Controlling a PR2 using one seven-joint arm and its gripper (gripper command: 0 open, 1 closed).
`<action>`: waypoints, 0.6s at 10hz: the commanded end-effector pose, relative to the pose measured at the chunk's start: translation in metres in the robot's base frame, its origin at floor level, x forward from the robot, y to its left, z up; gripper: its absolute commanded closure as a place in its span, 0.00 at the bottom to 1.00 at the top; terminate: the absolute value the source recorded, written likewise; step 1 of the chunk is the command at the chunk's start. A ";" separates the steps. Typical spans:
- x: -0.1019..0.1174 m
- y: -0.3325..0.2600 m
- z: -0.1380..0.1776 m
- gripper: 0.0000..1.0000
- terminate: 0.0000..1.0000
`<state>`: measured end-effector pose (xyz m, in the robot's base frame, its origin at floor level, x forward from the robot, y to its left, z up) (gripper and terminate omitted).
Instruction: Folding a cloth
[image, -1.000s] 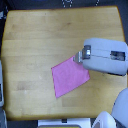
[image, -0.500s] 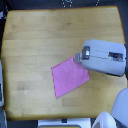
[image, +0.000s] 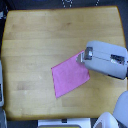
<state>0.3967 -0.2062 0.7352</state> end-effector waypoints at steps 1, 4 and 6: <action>-0.026 -0.021 -0.010 1.00 0.00; -0.019 -0.013 -0.011 1.00 0.00; -0.011 -0.008 -0.010 1.00 0.00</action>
<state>0.3768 -0.2229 0.7267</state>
